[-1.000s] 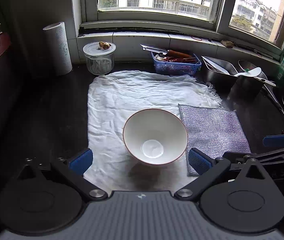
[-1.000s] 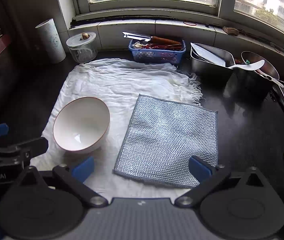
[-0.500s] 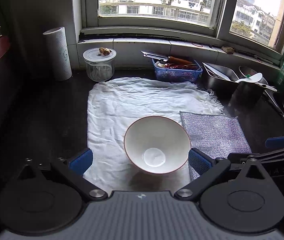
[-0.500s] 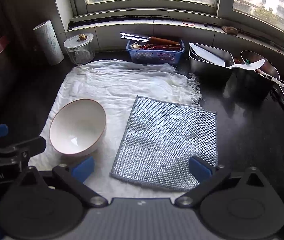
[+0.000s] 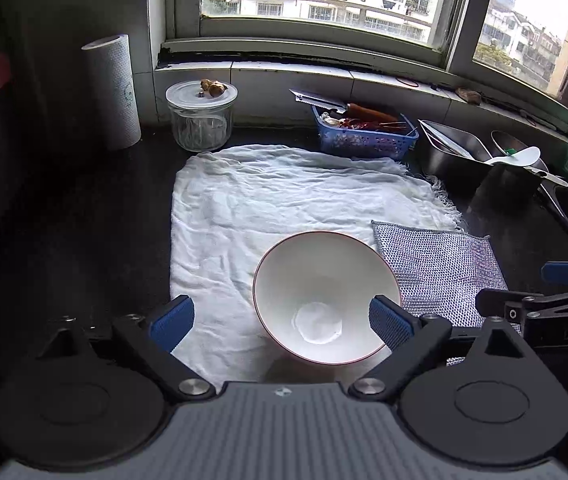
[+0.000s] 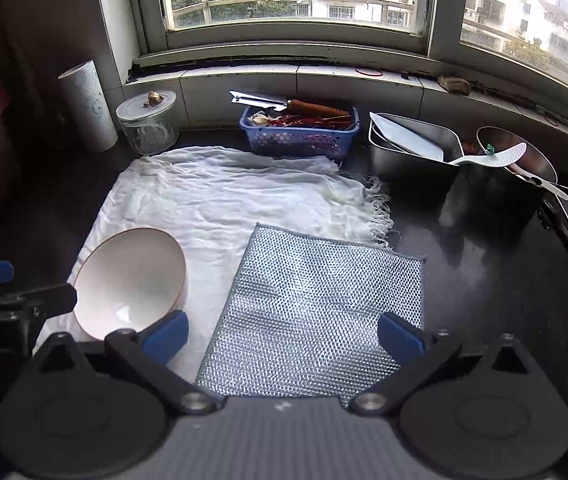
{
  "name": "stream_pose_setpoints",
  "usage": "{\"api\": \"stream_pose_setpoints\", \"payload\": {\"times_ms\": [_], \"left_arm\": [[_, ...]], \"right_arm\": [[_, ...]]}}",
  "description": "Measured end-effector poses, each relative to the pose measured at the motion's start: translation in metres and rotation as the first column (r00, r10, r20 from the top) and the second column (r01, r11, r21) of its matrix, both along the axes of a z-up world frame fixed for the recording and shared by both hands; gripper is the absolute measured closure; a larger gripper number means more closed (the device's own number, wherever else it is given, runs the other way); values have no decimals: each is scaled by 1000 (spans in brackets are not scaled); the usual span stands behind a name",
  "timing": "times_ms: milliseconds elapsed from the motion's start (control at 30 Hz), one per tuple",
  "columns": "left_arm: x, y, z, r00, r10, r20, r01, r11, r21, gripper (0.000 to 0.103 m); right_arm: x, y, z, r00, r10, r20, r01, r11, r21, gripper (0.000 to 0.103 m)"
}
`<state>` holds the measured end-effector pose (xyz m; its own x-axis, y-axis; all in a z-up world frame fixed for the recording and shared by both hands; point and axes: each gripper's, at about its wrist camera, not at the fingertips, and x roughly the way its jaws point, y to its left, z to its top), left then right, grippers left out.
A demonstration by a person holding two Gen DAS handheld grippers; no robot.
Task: Clean bowl
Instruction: 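Move the left gripper to the bowl rim while the right gripper approaches the mesh cloth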
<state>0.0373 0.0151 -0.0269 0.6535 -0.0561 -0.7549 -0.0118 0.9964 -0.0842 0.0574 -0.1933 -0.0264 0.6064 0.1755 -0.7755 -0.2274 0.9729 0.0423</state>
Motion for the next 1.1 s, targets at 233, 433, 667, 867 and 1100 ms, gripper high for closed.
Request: {"api": "stream_pose_setpoints", "payload": {"times_ms": [233, 433, 667, 867, 1100], "left_arm": [[23, 9, -25, 997, 27, -74, -30, 999, -39, 23], [35, 19, -45, 988, 51, -145, -63, 994, -86, 25], [43, 23, -54, 985, 44, -168, -64, 991, -115, 37], [49, 24, -63, 981, 36, -188, -64, 988, -143, 53], [51, 21, -68, 982, 12, -191, -39, 989, -142, 80]], "right_arm": [[16, 0, -11, 999, 51, -19, -52, 998, -24, 9], [29, -2, -32, 995, 68, -75, -71, 997, -41, 25], [35, -2, -50, 990, 96, -98, -102, 993, -55, 41], [40, -5, -61, 990, 100, -105, -107, 992, -66, 41], [46, -12, -72, 991, 73, -109, -83, 993, -88, 42]]}}
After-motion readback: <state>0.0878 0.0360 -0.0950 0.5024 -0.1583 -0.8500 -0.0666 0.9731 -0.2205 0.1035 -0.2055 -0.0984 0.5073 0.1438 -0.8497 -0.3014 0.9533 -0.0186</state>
